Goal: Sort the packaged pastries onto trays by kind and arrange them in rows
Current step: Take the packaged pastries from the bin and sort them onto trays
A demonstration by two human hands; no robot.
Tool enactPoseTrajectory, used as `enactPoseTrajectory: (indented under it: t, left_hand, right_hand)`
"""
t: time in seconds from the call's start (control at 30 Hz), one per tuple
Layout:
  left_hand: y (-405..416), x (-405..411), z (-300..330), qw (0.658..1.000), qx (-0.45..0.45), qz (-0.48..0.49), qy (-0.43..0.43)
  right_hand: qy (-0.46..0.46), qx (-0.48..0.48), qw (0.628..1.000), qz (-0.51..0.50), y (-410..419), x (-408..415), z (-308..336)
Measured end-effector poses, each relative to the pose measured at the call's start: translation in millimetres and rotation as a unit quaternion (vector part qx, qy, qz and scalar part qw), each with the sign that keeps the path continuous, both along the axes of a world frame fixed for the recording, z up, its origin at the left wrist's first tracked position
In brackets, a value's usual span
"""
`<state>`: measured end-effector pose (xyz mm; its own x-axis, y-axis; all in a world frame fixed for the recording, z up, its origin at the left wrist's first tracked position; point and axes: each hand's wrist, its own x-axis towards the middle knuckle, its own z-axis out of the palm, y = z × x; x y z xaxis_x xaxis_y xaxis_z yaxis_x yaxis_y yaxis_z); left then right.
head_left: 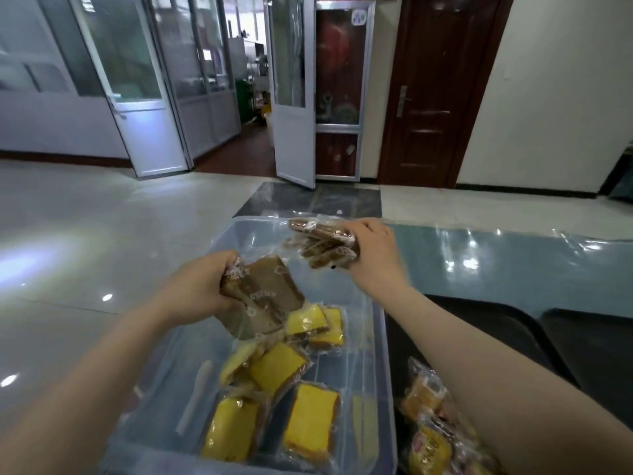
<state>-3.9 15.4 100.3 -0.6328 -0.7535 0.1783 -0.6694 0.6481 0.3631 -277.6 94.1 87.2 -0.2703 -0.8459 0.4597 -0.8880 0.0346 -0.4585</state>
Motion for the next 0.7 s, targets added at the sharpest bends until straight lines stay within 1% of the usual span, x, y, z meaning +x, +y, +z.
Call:
enactPoseTrajectory:
  t: [0.17, 0.27, 0.33, 0.4, 0.47, 0.57, 0.7]
  left_hand:
    - [37.0, -34.1, 19.2, 0.997, -0.022, 0.004, 0.08]
    - [68.4, -70.3, 31.2, 0.993, -0.04, 0.011, 0.114]
    - [91.1, -100.1, 39.4, 0.989, -0.047, 0.006, 0.137]
    - [116.0, -135.9, 46.5, 0.987, -0.056, 0.004, 0.148]
    - [141.3, -175.6, 50.8, 0.986, -0.056, 0.008, 0.157]
    - [179.3, -243.3, 47.4, 0.986, -0.044, -0.02, 0.157]
    - [223.3, -341.6, 17.5, 0.989, -0.008, -0.056, 0.14]
  right_hand:
    - [-0.096, -0.061, 0.993, -0.015, 40.4, -39.6, 15.9]
    - [-0.154, -0.118, 0.981, -0.02, 76.1, -72.3, 20.4]
    - [-0.168, -0.15, 0.974, -0.036, 104.8, -98.2, 23.6]
    - [-0.184, -0.164, 0.968, -0.053, 137.9, -130.1, 25.1]
    - [-0.226, -0.17, 0.957, -0.064, 173.1, -166.9, 23.3]
    - [-0.28, -0.165, 0.943, -0.073, 232.7, -227.3, 13.7]
    - [-0.279, -0.172, 0.941, -0.084, 312.0, -305.0, -10.5]
